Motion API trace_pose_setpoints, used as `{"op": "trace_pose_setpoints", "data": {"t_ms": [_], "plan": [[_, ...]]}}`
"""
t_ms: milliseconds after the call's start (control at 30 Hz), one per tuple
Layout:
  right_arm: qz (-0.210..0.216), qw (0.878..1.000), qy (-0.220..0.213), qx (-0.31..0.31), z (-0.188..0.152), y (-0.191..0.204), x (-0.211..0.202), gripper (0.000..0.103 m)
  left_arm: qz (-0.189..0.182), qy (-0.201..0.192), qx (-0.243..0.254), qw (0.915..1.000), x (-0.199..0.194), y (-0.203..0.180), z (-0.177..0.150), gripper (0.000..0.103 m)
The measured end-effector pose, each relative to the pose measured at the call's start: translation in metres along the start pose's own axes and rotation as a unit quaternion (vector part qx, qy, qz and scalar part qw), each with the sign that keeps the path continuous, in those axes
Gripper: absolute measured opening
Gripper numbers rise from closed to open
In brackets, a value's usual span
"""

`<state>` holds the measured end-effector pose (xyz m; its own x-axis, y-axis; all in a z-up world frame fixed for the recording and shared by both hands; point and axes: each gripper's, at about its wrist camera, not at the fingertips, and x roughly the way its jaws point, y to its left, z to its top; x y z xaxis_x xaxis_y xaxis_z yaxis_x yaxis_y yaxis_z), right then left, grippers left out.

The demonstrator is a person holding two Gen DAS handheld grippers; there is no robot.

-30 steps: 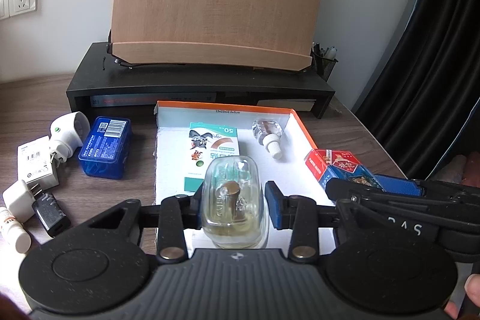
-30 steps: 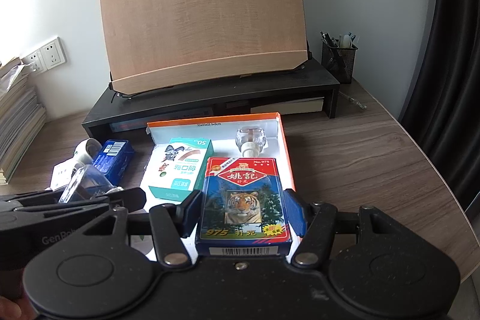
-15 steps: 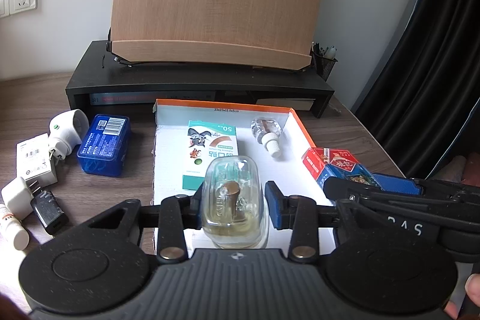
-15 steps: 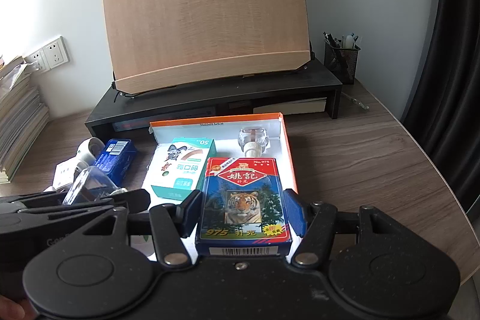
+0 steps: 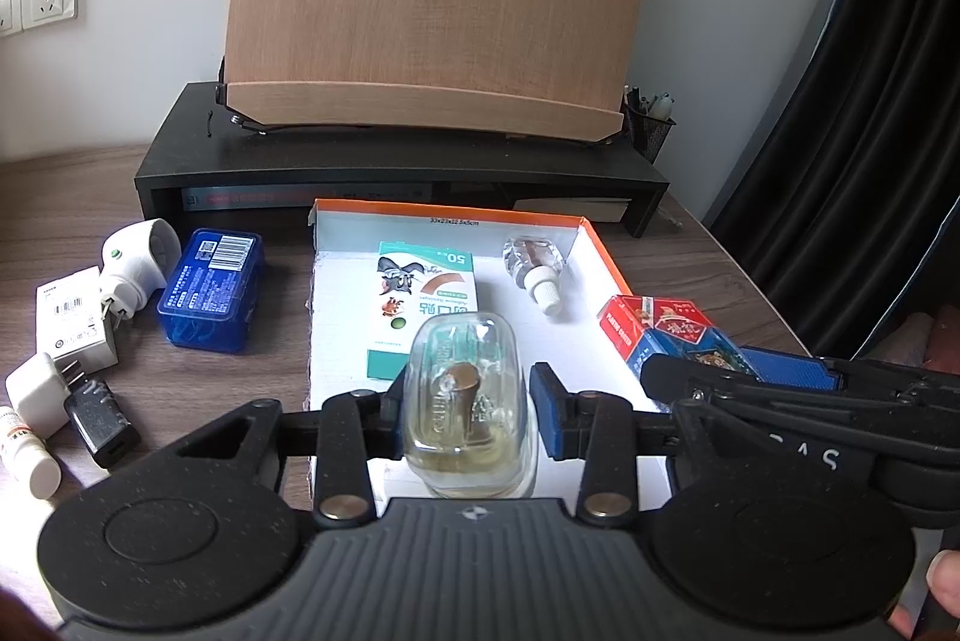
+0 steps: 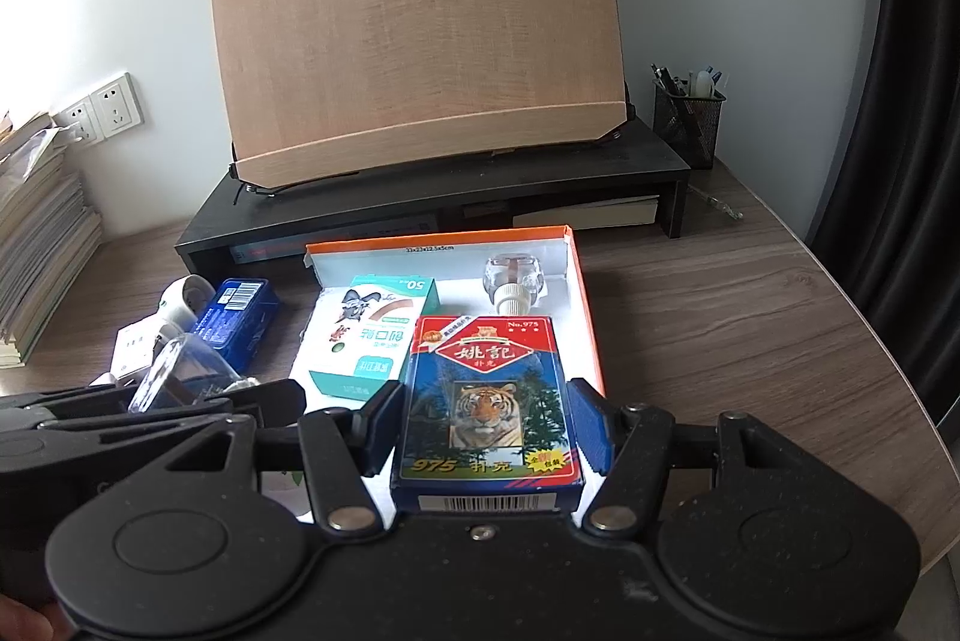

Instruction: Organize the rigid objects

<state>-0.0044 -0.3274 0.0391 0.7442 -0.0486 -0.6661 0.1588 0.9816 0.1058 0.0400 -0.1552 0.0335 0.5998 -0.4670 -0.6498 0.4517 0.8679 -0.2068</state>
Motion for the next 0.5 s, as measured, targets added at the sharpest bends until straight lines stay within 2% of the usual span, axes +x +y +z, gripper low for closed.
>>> {"op": "trace_pose_setpoints", "data": {"t_ms": [500], "plan": [[0.001, 1.0, 0.001, 0.0, 0.0008, 0.0014, 0.0022, 0.071, 0.002, -0.001, -0.003, 1.0, 0.0021, -0.0014, -0.0002, 0.039]]}}
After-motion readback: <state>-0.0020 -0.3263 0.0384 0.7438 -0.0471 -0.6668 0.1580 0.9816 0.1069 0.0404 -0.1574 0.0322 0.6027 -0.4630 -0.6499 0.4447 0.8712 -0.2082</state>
